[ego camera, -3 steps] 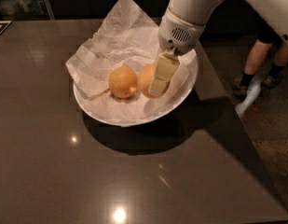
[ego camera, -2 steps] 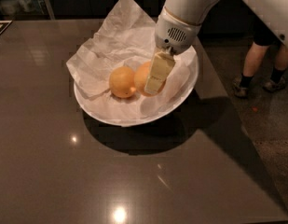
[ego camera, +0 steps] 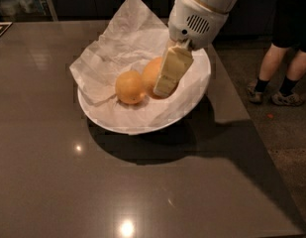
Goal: Pick orange from white bowl
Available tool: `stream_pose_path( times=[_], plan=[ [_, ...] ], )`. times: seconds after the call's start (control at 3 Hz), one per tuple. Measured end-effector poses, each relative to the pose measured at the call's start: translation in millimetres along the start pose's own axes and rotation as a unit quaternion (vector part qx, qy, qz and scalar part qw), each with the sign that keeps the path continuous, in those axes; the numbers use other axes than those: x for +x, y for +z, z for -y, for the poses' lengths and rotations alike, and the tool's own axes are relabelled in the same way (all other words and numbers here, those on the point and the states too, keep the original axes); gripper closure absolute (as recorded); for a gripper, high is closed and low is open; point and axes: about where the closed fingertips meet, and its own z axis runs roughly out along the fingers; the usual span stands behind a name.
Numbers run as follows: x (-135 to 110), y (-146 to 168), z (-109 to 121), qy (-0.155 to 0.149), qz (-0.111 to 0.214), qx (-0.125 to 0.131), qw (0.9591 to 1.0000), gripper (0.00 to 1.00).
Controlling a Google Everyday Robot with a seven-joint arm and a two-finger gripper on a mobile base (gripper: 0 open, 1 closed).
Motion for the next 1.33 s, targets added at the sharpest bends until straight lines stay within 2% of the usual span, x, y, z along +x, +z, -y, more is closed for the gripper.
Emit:
stream_pose_path(
  times=[1.0, 1.33],
  plan=[
    [-16, -47, -77, -0.016, 0.050, 0.006, 0.9986, 1.00],
    [-19, -48, -77, -0.017, 0.055, 0.011, 0.9983, 1.00]
  ],
)
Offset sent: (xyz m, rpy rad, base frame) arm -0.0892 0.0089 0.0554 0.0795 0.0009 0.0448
